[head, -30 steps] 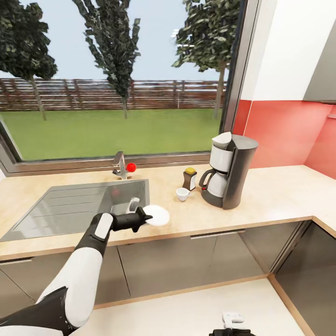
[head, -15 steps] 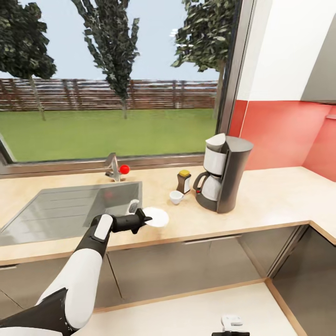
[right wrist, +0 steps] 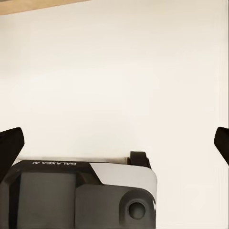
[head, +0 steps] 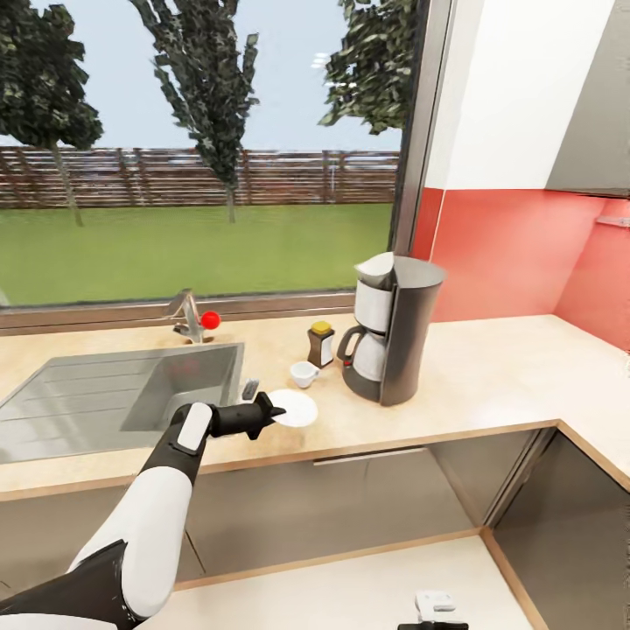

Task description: Set up a coffee station on the kitchen countertop: keep the coffee maker on the countertop, move the bottle of coffee from the kitchen shelf to the counter next to the coffee maker, place a paper coffee filter on top of the coffee maker, put the saucer next to the coffee maker with the coffee cup on the saucer, and place the electric kettle next to the coffee maker.

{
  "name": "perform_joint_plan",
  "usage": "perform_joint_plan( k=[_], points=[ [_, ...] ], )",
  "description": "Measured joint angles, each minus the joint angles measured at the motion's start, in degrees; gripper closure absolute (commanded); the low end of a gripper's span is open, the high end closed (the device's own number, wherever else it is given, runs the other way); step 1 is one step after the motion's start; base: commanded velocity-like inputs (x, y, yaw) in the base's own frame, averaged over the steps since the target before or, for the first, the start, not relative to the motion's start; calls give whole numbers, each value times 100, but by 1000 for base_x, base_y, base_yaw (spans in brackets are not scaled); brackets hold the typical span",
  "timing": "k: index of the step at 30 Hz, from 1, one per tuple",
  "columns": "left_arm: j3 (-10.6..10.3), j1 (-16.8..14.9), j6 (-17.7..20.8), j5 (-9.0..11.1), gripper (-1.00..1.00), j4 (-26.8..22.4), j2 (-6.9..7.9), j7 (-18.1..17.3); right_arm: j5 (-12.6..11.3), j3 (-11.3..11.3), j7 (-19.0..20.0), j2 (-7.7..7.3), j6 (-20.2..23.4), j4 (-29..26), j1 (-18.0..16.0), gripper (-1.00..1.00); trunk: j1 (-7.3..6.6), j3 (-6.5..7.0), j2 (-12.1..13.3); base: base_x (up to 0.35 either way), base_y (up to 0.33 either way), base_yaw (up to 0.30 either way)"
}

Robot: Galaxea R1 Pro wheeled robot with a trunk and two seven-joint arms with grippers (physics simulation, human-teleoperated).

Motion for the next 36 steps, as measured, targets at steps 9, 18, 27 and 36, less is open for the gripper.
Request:
perform_joint_plan(
  k=[9,18,27,36],
  points=[
    [-3,9,-95,-8,100,8,8,-11,58,1,19,-5,5,1,60,-100,-1,0,0,65,-271,0],
    [-9,9,-122,-2,100,235,16,-48,333,0,21,-5,-3,-2,70,-100,0,0,0,80,-91,0],
    [-9,9,-139,-1,100,315,17,-62,338,0,20,-5,-4,0,70,-100,0,0,0,2,-176,0],
    [-11,143,-179,-21,100,310,52,-56,338,0,21,-5,-3,-2,71,-100,-2,-1,-1,100,-41,0]
  ],
)
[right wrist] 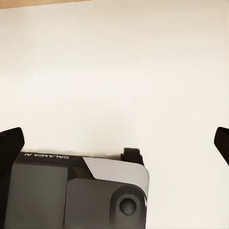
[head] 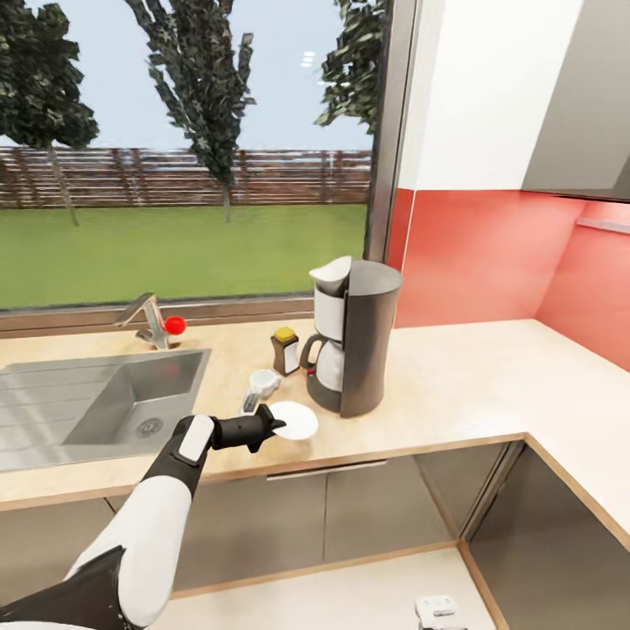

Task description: Set up a coffee station on the kitchen countertop: keep the coffee maker on the countertop, move the bottle of coffee from the kitchen shelf to the counter next to the coffee maker, place a paper coffee filter on top of the coffee maker, put the saucer next to the coffee maker with the coffee cup on the saucer, and place the electric kettle next to the coffee maker.

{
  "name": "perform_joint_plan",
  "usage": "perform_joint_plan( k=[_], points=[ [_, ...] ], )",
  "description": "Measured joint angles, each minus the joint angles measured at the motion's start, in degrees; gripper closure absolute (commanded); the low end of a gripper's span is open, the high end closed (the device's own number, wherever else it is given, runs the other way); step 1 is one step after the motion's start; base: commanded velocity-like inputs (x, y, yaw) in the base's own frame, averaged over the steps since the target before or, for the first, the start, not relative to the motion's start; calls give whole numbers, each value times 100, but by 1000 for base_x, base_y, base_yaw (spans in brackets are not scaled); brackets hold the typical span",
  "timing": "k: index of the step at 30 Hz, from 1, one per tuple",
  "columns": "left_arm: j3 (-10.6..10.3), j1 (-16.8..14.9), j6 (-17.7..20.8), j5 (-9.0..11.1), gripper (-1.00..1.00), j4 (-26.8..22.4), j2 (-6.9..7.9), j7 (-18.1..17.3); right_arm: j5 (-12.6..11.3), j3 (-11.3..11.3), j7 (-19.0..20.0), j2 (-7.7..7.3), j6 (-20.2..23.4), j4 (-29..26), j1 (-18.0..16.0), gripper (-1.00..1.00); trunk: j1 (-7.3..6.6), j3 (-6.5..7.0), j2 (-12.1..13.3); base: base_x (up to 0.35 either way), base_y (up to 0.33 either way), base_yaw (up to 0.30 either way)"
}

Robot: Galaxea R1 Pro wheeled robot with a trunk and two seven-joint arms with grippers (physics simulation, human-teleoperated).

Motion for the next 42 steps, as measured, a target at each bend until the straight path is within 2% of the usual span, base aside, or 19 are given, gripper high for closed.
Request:
perform_joint_plan(
  k=[4,8,15,29,40,41,42],
  points=[
    [-8,27,-318,-42,100,6,22,43,0,0,0,0,0,0,0,-100,0,0,1,245,-1,0],
    [-10,53,-412,-60,100,117,44,56,0,0,0,0,0,0,0,-100,2,0,1,58,0,0],
    [-42,183,-437,-17,100,197,46,56,0,0,0,0,1,0,0,-100,3,0,1,6,0,0],
    [-42,199,-438,-45,100,208,43,57,0,0,0,0,1,0,0,-100,0,0,0,130,0,0],
    [-38,231,-415,-18,100,280,25,-48,0,0,0,0,3,0,0,-100,3,0,1,16,0,0],
    [-35,232,-417,-13,-100,313,25,-49,0,0,0,0,4,0,0,-100,3,0,1,0,0,0],
    [-33,233,-419,-8,-100,359,25,-39,0,0,0,0,3,0,0,-100,3,0,1,0,0,0]
  ],
)
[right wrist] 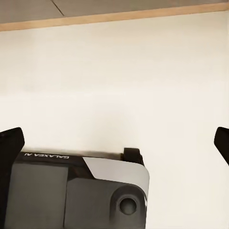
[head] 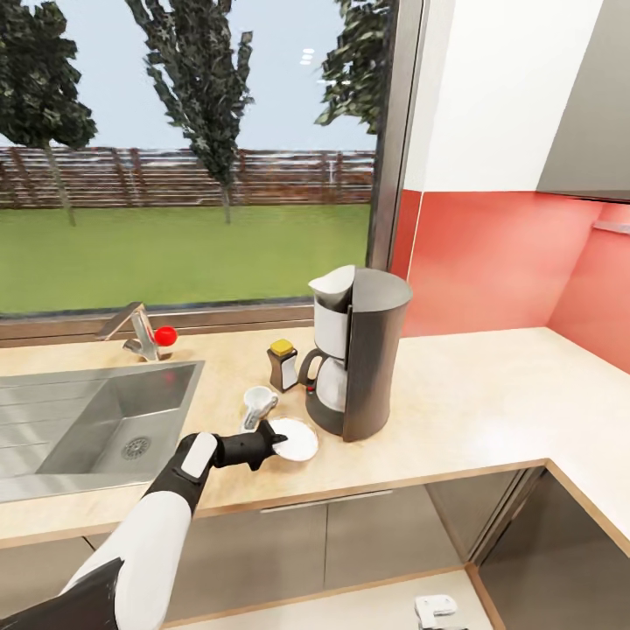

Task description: Set up a coffee station on the kitchen countertop: keep the coffee maker on the countertop, move the bottle of coffee from the kitchen shelf to the counter next to the coffee maker, place a paper coffee filter on top of the coffee maker, put the saucer next to the coffee maker with the coffee cup on the saucer, and place the electric kettle next to the coffee maker.

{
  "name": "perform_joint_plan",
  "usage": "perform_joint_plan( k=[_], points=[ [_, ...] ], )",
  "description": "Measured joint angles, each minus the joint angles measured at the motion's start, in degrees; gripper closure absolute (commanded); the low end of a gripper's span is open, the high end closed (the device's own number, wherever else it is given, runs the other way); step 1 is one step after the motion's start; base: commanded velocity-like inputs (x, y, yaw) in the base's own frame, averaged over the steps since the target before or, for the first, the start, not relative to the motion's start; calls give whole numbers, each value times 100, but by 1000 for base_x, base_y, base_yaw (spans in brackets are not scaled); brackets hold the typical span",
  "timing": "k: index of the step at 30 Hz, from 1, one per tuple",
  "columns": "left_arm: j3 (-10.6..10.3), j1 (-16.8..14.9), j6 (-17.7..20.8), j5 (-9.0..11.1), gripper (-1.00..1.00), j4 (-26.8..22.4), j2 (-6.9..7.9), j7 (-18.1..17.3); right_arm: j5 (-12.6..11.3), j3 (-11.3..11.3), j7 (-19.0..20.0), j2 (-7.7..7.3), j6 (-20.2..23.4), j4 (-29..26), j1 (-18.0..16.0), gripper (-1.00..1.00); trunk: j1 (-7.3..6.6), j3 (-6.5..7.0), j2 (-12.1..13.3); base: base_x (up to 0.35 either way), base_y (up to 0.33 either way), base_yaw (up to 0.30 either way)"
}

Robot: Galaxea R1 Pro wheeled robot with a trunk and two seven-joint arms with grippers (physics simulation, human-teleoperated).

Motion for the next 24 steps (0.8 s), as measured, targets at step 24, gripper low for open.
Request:
perform_joint_plan(
  k=[24],
  points=[
    [8,8,-9,-6,-100,43,5,86,0,0,1,-1,3,-2,7,-100,3,0,1,-177,73,0]
  ],
)
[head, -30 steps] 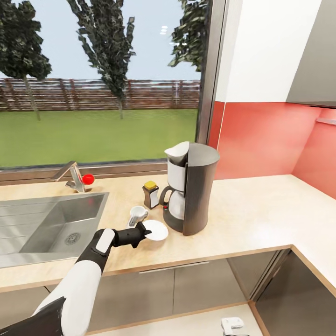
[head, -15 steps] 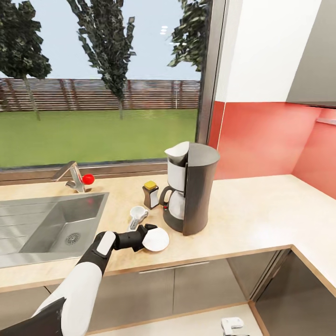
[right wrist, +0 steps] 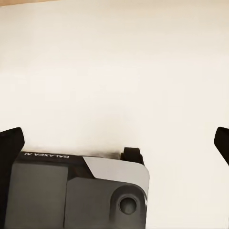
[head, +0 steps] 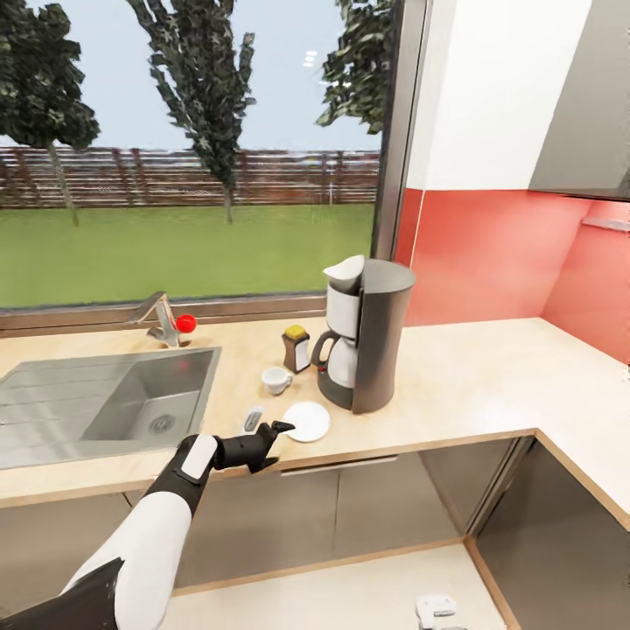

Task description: Set up a coffee station on the kitchen countertop: keep the coffee maker on the countertop, move the bottle of coffee from the kitchen shelf to the counter next to the coffee maker, place a paper coffee filter on top of the coffee maker, put the saucer next to the coffee maker with the coffee cup on the saucer, and place the electric kettle next to the coffee maker.

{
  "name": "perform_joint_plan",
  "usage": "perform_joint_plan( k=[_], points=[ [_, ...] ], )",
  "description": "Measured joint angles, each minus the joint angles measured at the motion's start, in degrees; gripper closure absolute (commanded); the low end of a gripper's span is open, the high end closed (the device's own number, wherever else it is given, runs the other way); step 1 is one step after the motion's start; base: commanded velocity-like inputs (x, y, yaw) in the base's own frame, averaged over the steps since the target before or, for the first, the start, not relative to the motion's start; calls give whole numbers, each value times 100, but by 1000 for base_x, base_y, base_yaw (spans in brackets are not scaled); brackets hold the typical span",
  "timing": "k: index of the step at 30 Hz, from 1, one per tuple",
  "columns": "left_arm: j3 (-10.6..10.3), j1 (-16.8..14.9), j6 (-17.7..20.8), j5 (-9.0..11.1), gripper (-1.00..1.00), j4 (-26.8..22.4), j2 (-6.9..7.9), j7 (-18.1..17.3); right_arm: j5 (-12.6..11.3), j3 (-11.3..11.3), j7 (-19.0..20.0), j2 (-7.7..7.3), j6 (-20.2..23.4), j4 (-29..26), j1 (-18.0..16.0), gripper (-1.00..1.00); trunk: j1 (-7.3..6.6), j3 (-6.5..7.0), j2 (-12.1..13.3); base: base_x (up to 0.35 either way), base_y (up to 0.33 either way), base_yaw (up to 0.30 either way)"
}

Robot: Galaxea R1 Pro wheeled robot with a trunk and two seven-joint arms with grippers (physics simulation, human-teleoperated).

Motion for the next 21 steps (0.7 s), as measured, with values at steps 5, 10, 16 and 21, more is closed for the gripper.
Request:
perform_joint_plan(
  k=[5,10,16,21],
  points=[
    [4,7,49,0,-100,-1,10,-45,0,0,-1,1,-1,2,0,-100,0,0,0,-320,69,0],
    [-54,289,152,-12,-100,-65,20,-192,0,0,-1,1,-1,2,1,-100,0,0,0,-327,7,0],
    [-591,1073,411,-116,-100,-105,485,-1046,0,0,-8,1,-6,2,2,-100,-3,-2,-1,-194,1,0],
    [-1624,2134,133,-179,-100,-99,1450,-1624,0,0,-12,-4,-13,1,2,-100,-3,-1,-2,-9,0,0]
  ],
)
